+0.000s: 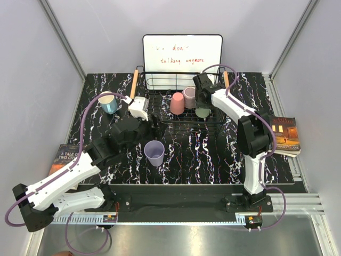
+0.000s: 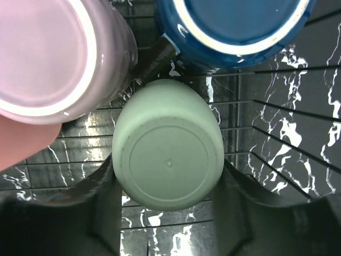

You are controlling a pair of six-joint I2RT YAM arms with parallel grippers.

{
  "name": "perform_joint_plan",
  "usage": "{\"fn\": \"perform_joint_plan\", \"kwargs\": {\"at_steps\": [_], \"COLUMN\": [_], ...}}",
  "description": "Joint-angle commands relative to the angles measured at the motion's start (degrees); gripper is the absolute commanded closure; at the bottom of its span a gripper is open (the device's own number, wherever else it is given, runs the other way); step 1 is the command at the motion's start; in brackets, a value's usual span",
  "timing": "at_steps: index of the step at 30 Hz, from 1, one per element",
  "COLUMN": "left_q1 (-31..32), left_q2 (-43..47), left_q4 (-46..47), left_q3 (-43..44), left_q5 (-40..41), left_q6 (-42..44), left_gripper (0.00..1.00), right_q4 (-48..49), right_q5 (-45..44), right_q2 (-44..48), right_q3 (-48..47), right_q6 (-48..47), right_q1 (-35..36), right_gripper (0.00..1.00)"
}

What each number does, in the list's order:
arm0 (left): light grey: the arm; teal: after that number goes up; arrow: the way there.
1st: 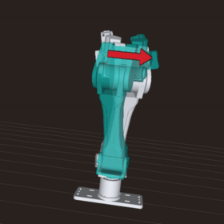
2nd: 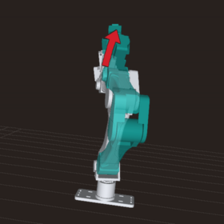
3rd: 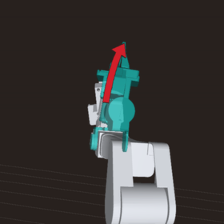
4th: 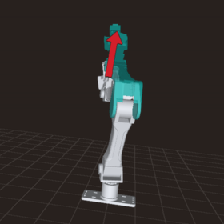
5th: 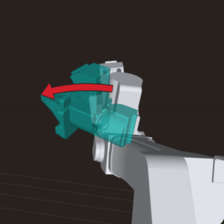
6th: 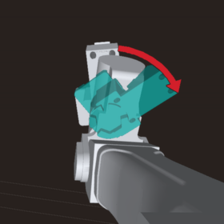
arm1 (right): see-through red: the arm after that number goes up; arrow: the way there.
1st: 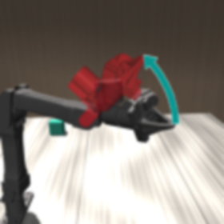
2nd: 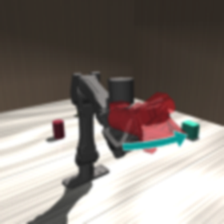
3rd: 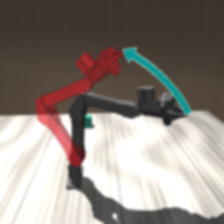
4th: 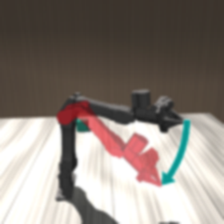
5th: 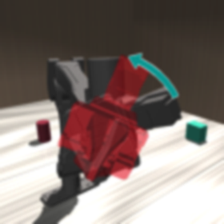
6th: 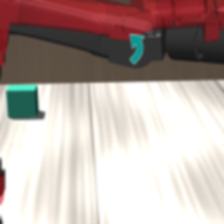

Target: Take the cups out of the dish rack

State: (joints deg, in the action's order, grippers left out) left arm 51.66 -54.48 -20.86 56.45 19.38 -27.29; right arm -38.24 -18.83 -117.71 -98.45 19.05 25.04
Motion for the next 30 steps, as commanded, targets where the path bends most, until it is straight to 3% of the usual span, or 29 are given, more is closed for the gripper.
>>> {"fn": "perform_joint_plan", "kwargs": {"at_steps": [1, 2, 4, 5, 20, 24, 30], "left_q1": [-0.07, -0.15, -0.15, -0.15, -0.15, -0.15, -2.26], "left_q2": [0.51, 0.25, 0.08, -0.19, -1.51, -1.25, 2.62], "left_q4": [2.84, 2.84, 2.76, 2.84, 2.67, 4.33, 15.75], "left_q3": [-0.63, -0.55, -0.46, -0.46, 1.47, 1.30, -3.18], "left_q5": [0.93, 1.01, 0.75, 0.66, 1.19, 1.90, -3.09], "left_q6": [-0.48, -0.57, -0.66, -0.66, 0.13, -0.13, -1.71], "left_gripper": [0.30, 0.30, 0.30, 0.30, 0.30, 0.30, 0.29], "right_q4": [1.67, 1.76, 1.94, 1.94, 1.15, 6.40, 35.83], "right_q5": [1.43, 1.34, 1.08, 0.99, 1.95, 16.68, 40.43], "right_q2": [1.25, 1.60, 2.92, 3.45, 20.32, 30.48, 48.59], "right_q3": [0.80, 1.07, 1.86, 2.04, 2.83, 9.66, 32.16], "right_q6": [0.99, 0.99, 0.99, 0.99, 1.43, 2.83, 13.35], "right_q1": [-0.43, -0.43, -0.43, -0.43, 1.33, 1.24, 0.98], "right_gripper": [0.70, 0.84, 0.98, 1.00, 1.00, 1.00, 1.00]}}
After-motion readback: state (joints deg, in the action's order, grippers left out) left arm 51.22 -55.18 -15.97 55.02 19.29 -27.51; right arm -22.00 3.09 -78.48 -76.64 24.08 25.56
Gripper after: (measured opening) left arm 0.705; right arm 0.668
